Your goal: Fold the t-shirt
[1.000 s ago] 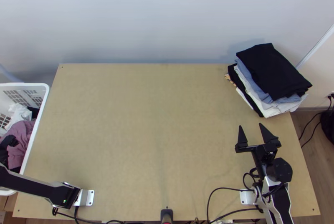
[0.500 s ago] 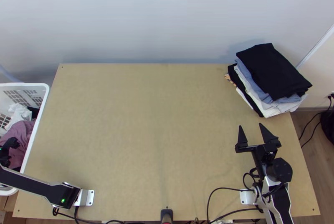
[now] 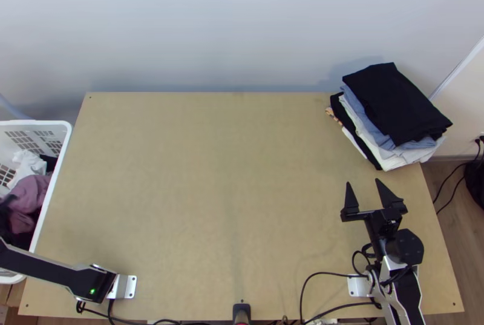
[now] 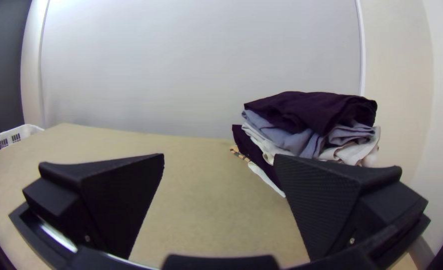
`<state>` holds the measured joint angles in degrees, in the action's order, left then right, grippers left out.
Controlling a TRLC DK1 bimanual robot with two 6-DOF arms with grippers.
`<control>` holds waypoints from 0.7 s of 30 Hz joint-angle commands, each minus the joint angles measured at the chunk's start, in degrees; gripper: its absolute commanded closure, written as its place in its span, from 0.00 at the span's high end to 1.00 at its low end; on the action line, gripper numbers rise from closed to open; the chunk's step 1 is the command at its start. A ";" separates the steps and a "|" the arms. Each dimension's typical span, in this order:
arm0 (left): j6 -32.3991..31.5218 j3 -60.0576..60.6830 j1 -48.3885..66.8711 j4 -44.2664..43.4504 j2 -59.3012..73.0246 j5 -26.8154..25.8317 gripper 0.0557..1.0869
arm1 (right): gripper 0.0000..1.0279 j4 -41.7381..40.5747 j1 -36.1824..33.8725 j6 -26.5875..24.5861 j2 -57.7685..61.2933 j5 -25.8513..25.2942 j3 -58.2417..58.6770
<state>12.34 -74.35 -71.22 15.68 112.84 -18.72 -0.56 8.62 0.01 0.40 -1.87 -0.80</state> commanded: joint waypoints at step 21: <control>-22.36 -13.19 0.73 -15.24 -34.35 2.81 0.03 | 0.96 1.26 0.34 0.16 -0.49 -0.06 0.27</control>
<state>-7.09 -84.49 -69.89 4.58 82.35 -16.99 -0.56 8.62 0.01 0.40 -1.87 -0.80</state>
